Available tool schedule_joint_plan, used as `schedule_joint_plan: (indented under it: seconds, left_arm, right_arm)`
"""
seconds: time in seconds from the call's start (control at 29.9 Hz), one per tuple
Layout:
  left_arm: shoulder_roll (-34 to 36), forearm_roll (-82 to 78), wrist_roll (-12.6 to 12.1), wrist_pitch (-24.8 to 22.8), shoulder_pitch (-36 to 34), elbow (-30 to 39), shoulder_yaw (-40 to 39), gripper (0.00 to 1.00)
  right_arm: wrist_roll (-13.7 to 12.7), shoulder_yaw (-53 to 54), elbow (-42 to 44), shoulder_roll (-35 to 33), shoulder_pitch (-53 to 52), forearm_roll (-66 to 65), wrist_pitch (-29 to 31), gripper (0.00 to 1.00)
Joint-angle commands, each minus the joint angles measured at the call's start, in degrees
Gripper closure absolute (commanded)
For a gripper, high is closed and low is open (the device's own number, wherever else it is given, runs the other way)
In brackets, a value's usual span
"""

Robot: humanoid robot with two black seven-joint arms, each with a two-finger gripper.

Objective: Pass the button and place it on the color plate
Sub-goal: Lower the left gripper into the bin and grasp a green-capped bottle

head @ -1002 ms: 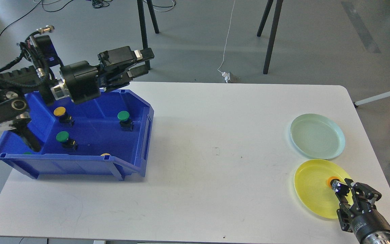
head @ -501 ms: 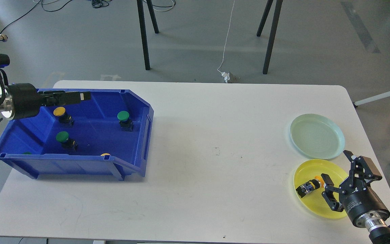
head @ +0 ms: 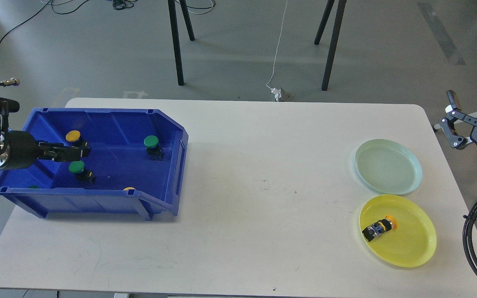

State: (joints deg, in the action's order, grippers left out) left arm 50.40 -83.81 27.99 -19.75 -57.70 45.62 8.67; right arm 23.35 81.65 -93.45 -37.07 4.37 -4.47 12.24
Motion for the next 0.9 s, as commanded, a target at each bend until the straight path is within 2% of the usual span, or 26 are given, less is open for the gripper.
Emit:
schedule_joint_plan:
  seconds: [0.0, 0.37, 0.57, 0.73, 0.87]
  left_arm:
    - [-3.1, 0.0, 0.0, -0.1, 0.7, -4.1, 0.6, 0.19]
    - [-7.1, 0.0, 0.0, 0.0, 2.6, -9.6, 0.8, 0.19]
    - [-7.6, 0.0, 0.0, 0.0, 3.3, -10.1, 0.8, 0.19]
    - [-9.4, 0.0, 0.0, 0.2, 5.2, -12.5, 0.8, 0.23]
    - [-10.1, 0.0, 0.0, 0.9, 6.1, -14.1, 0.8, 0.32]
  right_arm:
    - [-0.1, 0.6, 0.4, -0.7, -0.4, 2.5, 1.6, 0.01]
    - [0.0, 0.6, 1.1, -0.7, 0.0, 2.6, 2.0, 0.01]
    - [0.0, 0.6, 1.1, -0.7, 0.1, 2.6, 2.0, 0.01]
    - [0.0, 0.6, 1.1, -0.7, 0.3, 2.6, 2.1, 0.01]
    - [0.0, 0.5, 1.1, -0.7, 0.5, 2.6, 3.0, 0.01]
